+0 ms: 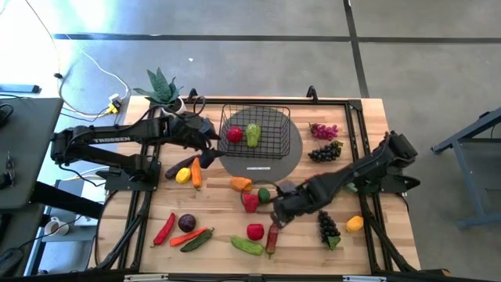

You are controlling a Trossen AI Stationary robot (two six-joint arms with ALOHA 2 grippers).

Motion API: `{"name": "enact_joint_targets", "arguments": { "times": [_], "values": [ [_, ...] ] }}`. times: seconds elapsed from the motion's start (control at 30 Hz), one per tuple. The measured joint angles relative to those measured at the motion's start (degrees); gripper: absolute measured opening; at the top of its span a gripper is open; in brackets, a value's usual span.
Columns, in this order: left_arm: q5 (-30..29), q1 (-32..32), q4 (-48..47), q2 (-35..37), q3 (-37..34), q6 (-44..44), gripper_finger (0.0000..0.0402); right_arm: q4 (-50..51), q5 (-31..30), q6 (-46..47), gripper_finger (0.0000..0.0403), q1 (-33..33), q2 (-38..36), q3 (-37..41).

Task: Build produce basket
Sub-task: Put the bottom right onion into the wire basket

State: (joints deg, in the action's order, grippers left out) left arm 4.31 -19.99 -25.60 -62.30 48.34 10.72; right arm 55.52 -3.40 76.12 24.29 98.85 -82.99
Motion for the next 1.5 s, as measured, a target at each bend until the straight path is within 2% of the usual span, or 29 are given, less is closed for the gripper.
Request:
{"name": "enact_joint_targets", "arguments": {
  "times": [0.17,0.43,0.8,0.93,1.13,1.33,1.5],
  "values": [
    [0.02,0.00,-0.05,1.87,0.00,-2.39,0.0337,1.90,-3.89,-7.48,0.0122,-5.43,-0.07,-5.38],
    [0.01,0.00,-1.77,4.65,0.00,-1.97,0.0337,2.62,-6.42,-22.89,0.0123,-15.33,-0.07,-12.92],
    [0.01,-0.01,-12.60,5.27,0.00,1.46,0.0337,2.53,-6.60,-46.43,0.0123,-31.52,-0.15,-17.15],
    [0.01,0.20,-17.80,5.24,0.00,3.88,0.0337,2.46,-4.44,-53.79,0.0123,-37.91,-0.17,-15.66],
    [-1.35,0.20,-23.70,5.24,0.00,6.94,0.0337,-0.68,-0.45,-59.66,0.0123,-45.57,-0.15,-10.28],
    [-6.01,0.20,-29.82,5.24,0.00,12.38,0.0337,-9.66,4.50,-59.39,0.0124,-49.99,-0.15,-3.23],
    [-6.48,0.20,-32.98,5.22,0.00,17.34,0.0337,-15.46,5.92,-56.70,0.0124,-50.96,-0.13,2.74]
  ]
}}
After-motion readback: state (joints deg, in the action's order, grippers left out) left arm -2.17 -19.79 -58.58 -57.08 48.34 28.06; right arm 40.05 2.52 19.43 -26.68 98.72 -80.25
